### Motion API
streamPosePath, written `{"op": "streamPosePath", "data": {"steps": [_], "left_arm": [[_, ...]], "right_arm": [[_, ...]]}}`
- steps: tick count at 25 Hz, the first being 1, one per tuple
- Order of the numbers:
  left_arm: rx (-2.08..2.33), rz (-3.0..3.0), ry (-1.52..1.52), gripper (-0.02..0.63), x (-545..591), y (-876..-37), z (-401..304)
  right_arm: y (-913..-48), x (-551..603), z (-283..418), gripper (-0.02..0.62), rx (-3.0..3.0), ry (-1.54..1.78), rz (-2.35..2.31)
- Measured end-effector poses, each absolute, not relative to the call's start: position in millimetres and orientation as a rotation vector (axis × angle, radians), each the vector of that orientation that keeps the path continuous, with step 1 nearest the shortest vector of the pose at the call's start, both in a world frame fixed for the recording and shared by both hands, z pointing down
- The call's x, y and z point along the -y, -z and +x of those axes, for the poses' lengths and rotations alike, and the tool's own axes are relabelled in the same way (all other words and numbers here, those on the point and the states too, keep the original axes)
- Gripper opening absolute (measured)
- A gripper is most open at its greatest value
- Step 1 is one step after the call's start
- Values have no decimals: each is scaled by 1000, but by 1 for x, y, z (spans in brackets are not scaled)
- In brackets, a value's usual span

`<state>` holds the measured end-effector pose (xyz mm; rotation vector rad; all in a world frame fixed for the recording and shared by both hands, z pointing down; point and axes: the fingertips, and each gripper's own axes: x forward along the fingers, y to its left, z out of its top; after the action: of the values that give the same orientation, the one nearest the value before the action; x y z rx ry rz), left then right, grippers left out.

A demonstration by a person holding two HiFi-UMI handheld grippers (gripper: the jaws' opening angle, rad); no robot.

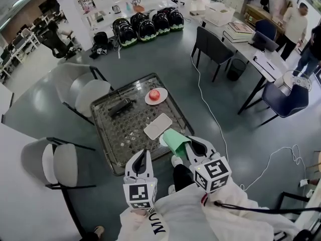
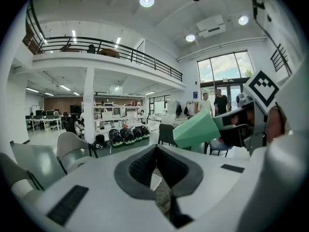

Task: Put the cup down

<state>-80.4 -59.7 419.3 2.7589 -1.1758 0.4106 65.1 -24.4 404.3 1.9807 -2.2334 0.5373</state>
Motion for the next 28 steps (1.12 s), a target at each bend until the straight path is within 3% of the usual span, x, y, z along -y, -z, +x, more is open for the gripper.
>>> {"op": "streamPosePath", "data": {"steps": [28], "left_arm": [[1208, 2565, -586, 11, 202, -513, -42]], "right_arm": [[-504, 181, 118, 11, 2064, -703, 1699]]}}
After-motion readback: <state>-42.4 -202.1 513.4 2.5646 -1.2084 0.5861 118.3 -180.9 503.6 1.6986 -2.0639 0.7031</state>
